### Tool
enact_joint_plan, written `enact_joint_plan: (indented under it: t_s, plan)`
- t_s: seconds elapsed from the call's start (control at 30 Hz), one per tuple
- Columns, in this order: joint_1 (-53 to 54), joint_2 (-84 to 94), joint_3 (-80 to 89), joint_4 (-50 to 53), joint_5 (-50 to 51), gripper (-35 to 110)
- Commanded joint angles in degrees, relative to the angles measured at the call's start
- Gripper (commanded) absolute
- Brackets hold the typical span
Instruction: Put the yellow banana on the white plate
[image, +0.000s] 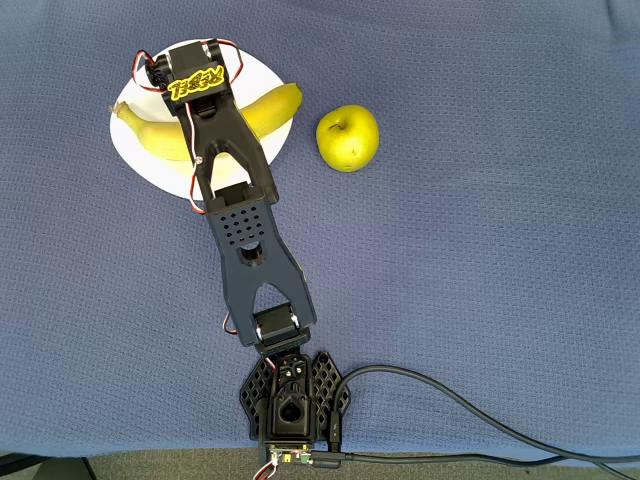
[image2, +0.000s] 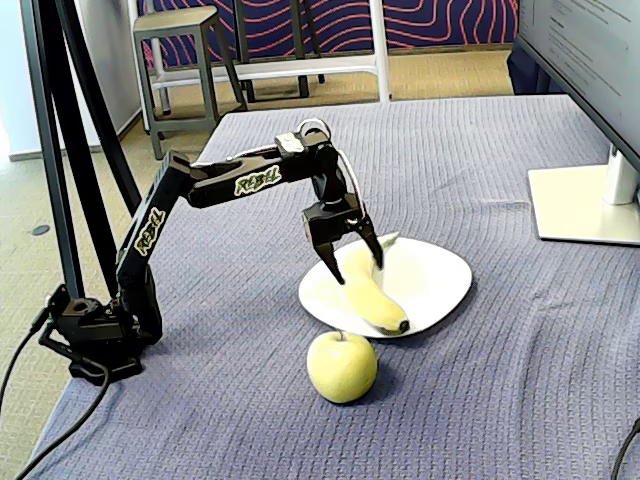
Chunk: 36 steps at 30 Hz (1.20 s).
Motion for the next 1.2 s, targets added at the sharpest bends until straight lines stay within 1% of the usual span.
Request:
enact_joint_plan:
  t_s: [0.0,0.3,0.33,0.37,0.47,0.53,0.6,0.73,0.87,1.03,1.17]
  plan:
    - [0.6,6.6,-2.3,-0.8,0.7,0]
    - [0.1,17.7,-1.6,5.3,0.4,0]
    - [0.1,17.9,-1.5,5.4,0.4,3]
    - [0.3,18.1,-1.1,5.4,0.9,8]
    - [1.0,18.2,0.5,4.7,1.7,11]
    - [1.4,18.4,2.3,3.9,1.7,8]
    - [1.8,19.0,4.3,2.5,1.5,0]
    - [1.4,23.9,9.3,2.2,1.8,0]
    - [1.7,34.5,21.0,-0.5,1.6,0]
    - [6.3,47.7,42.6,-11.2,-0.4,0]
    - [11.7,61.3,60.5,-20.1,-4.3,0]
